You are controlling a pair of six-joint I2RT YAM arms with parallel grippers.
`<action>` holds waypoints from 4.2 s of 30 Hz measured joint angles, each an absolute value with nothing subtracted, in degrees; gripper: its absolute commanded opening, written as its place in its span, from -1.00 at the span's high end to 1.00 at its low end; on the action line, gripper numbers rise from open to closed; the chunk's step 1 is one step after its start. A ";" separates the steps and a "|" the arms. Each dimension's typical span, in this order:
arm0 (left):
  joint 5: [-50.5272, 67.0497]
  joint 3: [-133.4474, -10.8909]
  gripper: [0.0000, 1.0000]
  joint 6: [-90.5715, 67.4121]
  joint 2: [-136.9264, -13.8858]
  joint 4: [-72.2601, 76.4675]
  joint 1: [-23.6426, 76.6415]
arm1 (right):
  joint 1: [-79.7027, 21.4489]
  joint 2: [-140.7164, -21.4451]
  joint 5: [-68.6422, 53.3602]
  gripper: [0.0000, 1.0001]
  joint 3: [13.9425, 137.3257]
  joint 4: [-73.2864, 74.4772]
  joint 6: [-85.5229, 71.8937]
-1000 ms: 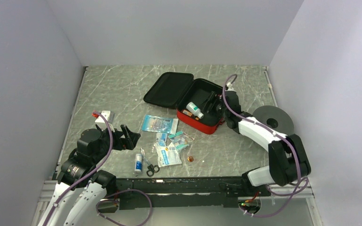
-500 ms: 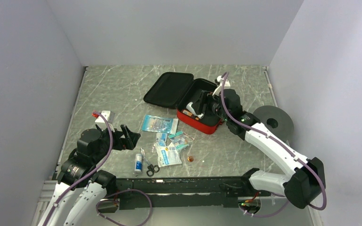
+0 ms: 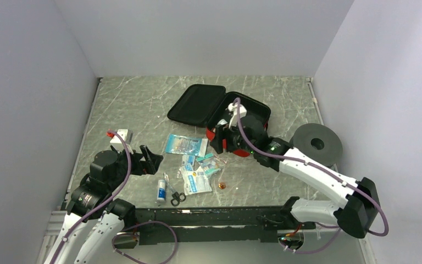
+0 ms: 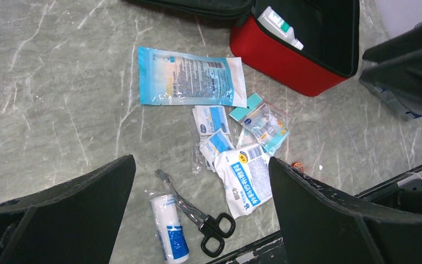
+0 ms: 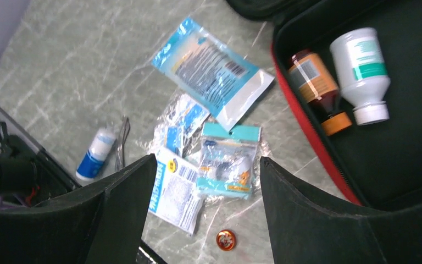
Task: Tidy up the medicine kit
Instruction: Pick up the medical item at the center of the board, then place the medical item at the medicine box.
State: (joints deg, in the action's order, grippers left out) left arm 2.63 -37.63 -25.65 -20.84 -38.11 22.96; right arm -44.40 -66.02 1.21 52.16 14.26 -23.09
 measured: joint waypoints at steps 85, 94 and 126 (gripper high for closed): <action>1.63 -38.33 -0.97 -26.24 -20.86 -38.94 22.96 | -60.27 -97.76 14.20 1.00 57.28 18.63 -30.02; 1.63 -38.33 -0.97 -26.24 -20.86 -38.94 22.96 | -60.69 -89.43 17.26 1.00 57.32 23.09 -30.00; 1.65 -38.33 -0.97 -26.24 -20.86 -38.94 22.96 | -34.48 -87.96 19.75 1.00 68.42 24.45 -25.34</action>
State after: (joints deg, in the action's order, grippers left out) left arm 1.65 -38.33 -26.24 -20.86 -38.94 22.96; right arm -34.48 -87.96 19.75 68.42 24.45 -25.34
